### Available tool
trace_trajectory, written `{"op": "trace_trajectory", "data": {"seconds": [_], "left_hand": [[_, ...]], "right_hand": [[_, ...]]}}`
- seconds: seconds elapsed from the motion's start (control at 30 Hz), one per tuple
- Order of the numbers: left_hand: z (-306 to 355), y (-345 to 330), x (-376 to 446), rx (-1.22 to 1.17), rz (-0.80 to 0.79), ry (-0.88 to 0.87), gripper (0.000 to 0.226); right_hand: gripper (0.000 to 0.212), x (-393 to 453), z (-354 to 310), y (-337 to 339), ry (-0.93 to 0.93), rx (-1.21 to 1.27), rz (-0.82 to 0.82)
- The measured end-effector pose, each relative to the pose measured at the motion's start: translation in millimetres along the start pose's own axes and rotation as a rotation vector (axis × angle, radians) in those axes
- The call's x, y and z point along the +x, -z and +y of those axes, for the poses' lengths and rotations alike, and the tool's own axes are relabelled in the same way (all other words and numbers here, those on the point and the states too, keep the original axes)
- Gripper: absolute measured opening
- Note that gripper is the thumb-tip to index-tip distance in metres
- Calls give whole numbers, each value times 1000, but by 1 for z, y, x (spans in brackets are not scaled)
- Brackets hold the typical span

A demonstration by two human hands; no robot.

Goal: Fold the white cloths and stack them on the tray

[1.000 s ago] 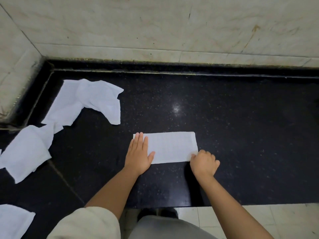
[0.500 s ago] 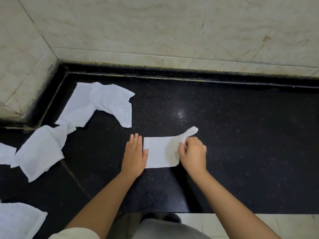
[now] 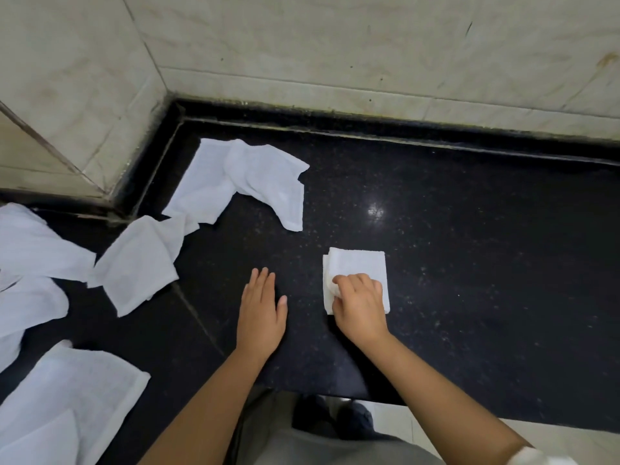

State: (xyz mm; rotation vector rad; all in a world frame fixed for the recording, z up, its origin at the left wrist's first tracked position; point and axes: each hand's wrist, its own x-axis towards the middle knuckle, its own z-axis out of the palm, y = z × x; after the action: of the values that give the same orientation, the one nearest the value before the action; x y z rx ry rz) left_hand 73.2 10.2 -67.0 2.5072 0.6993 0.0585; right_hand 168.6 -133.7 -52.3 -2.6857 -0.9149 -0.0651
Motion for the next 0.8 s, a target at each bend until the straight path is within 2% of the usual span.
{"op": "trace_trajectory", "data": {"seconds": [0.07, 0.17, 0.23, 0.33, 0.43, 0.6, 0.67, 0.77, 0.8], "left_hand": [[2, -1, 2, -24, 16, -30, 49], [2, 1, 3, -25, 17, -66, 69], [-1, -1, 5, -29, 17, -78, 74], [-2, -3, 5, -30, -4, -119, 61], [4, -9, 7, -23, -10, -212, 46], [29, -27, 9, 20, 62, -538, 40], [41, -35, 10, 100, 42, -611, 41], [54, -44, 12, 276, -13, -636, 38], [59, -46, 14, 326, -21, -638, 36]], "right_hand": [[37, -3, -1, 0, 70, -19, -13], [38, -14, 2, -8, 152, -18, -99], [36, -23, 10, -12, 211, 71, -129], [33, -29, 28, -1, 252, 96, -99], [36, -33, 54, 13, 182, 33, -20], [49, -32, 73, 13, 130, -55, -197], [43, -25, 73, 11, 132, -23, -204], [19, -16, 74, 15, 156, 15, -165], [24, -14, 76, 19, 158, 32, -147]]}}
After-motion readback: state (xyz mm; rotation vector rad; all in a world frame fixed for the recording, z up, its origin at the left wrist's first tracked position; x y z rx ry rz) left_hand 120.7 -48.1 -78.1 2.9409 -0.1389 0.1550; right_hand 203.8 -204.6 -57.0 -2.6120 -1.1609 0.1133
